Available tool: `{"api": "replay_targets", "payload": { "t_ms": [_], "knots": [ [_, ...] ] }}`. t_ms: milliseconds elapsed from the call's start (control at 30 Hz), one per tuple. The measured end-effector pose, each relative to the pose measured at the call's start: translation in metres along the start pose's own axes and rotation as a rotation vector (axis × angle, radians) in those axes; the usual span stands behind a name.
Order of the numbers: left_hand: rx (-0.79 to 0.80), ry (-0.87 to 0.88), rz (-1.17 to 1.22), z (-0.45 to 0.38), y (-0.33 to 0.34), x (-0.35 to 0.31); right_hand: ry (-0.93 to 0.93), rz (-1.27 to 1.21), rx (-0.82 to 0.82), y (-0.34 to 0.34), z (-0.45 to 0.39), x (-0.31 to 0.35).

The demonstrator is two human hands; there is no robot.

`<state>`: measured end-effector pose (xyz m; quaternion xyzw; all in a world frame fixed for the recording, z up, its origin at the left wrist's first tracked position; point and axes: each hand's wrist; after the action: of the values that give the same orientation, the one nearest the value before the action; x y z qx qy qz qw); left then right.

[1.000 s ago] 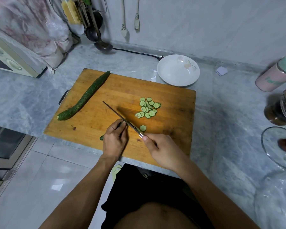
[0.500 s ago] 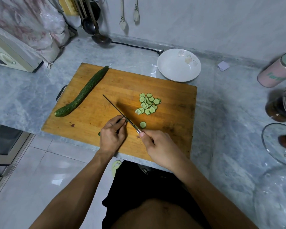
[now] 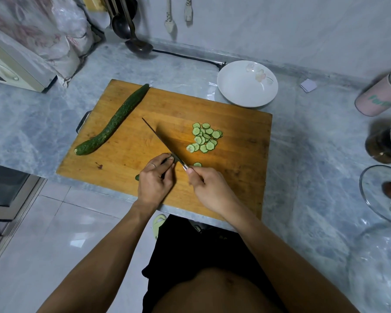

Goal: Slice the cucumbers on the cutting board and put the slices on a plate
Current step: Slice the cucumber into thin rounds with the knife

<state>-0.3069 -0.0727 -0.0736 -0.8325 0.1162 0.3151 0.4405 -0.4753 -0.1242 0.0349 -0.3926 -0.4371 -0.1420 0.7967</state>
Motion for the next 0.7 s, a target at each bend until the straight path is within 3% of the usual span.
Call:
{"api": "replay_targets", "payload": {
  "t_ms": [267,700],
  "knots": [
    [-0.018,-0.045,-0.037,0.004,0.000,-0.010,0.023,-0.053,-0.060,-0.006,0.002,-0.003],
    [-0.013,-0.093,-0.050,0.005,0.000,-0.015,-0.067,-0.024,0.007,-0.017,0.024,-0.004]
  ]
}}
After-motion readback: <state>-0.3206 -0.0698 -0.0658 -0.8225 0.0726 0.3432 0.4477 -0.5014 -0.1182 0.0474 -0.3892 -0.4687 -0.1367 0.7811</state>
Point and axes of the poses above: each hand's wrist, its own z-axis away from the middle knuckle, its own y-axis out of the palm, x = y × z, and after that the axes turned 3 degrees about -x, right-handed
